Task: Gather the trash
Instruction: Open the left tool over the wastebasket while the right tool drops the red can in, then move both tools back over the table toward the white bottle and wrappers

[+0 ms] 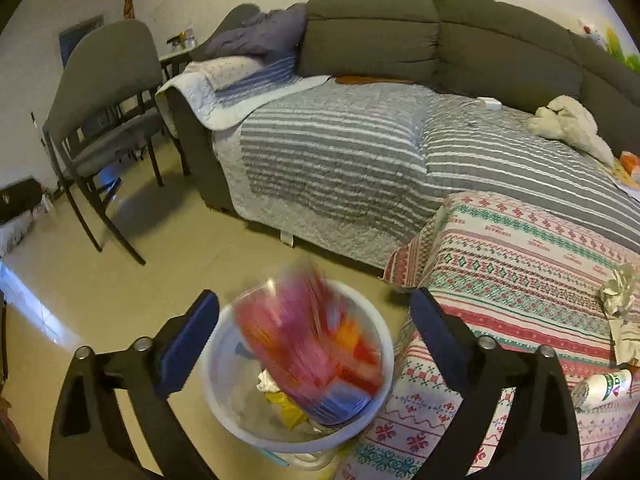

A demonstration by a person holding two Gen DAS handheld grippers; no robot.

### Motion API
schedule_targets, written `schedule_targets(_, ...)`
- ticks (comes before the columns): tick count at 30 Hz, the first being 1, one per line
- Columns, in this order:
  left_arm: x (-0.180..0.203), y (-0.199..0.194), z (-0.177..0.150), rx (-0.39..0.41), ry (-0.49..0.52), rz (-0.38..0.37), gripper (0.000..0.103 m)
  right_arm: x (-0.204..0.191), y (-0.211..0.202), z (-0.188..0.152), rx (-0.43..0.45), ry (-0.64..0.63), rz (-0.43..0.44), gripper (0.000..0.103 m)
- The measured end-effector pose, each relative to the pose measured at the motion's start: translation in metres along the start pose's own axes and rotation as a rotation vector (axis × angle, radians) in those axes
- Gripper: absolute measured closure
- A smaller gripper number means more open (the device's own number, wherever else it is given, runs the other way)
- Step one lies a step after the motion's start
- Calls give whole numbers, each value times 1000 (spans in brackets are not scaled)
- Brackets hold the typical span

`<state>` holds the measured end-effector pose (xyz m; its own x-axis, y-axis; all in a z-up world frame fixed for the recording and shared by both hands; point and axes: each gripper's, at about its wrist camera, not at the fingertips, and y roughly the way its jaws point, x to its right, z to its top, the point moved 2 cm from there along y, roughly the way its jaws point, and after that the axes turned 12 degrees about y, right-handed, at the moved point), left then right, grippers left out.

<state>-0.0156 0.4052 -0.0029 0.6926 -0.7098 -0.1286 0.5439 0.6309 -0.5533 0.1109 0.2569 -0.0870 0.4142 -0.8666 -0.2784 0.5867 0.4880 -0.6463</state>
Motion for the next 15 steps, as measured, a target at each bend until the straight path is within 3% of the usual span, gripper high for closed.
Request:
schedule_targets(5,7,-6,0,17,13,1,7,6,-8,7,20,-12,-34,7)
schedule_targets(15,42,-18,0,34,55,-43,7,54,-40,34,111,43,-155,7)
